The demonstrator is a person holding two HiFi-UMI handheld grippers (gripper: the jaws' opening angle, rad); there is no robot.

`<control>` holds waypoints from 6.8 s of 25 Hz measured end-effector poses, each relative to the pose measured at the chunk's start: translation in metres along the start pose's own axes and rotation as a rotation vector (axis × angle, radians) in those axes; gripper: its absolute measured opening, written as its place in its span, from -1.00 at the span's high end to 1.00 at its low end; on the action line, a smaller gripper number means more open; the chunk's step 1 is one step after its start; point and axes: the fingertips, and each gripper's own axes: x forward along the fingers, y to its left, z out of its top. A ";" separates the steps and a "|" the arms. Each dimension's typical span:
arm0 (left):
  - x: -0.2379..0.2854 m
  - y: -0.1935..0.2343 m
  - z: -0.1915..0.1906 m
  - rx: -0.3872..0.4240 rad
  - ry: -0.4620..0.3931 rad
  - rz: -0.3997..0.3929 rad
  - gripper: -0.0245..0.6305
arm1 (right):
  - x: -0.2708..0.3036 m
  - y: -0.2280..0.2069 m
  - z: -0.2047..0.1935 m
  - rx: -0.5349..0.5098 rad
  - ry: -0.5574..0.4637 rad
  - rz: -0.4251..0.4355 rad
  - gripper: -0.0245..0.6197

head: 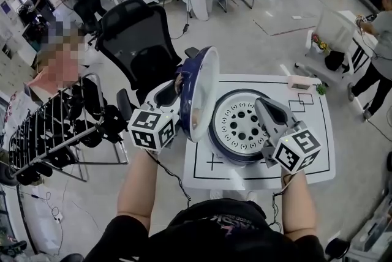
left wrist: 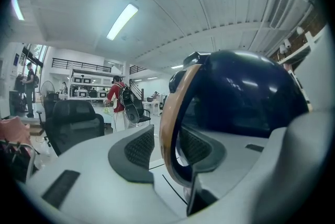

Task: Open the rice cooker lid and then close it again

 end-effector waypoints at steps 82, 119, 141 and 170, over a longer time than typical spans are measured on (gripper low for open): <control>-0.184 -0.311 -0.023 -0.028 -0.042 0.179 -0.09 | -0.202 0.037 -0.012 0.014 0.026 0.355 0.92; -0.138 -0.041 0.013 -0.005 -0.113 0.070 -0.09 | -0.030 0.058 0.006 -0.003 -0.013 0.063 0.92; -0.026 0.001 0.015 0.110 -0.067 -0.054 -0.06 | -0.016 0.039 0.017 -0.027 -0.044 -0.123 0.92; 0.014 -0.035 0.029 0.240 -0.049 -0.095 0.50 | -0.033 0.033 0.024 -0.034 -0.045 -0.206 0.92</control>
